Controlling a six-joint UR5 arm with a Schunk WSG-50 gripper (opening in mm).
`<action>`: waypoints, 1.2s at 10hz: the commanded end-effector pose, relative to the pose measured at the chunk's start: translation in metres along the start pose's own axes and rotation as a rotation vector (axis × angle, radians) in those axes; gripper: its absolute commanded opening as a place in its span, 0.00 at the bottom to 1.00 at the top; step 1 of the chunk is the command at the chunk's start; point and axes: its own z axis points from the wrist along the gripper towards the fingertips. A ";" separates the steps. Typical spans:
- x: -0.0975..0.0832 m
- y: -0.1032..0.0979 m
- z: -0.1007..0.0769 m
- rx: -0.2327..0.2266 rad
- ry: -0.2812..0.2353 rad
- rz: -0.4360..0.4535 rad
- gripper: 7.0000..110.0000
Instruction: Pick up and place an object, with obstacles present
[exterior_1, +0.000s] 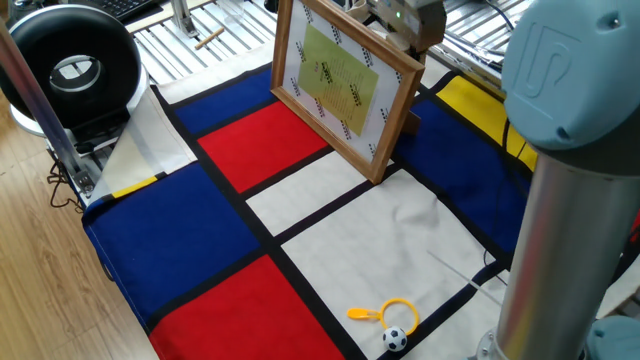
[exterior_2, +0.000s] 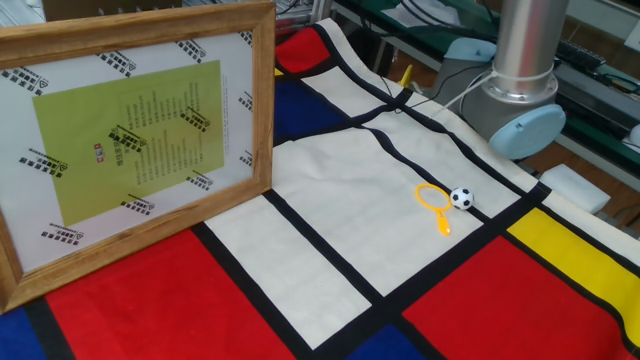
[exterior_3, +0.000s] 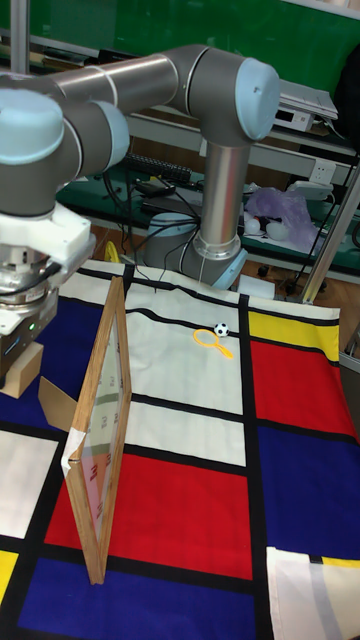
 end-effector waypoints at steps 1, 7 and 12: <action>-0.010 -0.010 -0.023 0.064 -0.039 -0.009 0.00; -0.016 -0.013 -0.025 0.088 -0.062 -0.020 0.00; -0.038 -0.017 -0.028 0.106 -0.147 -0.032 0.00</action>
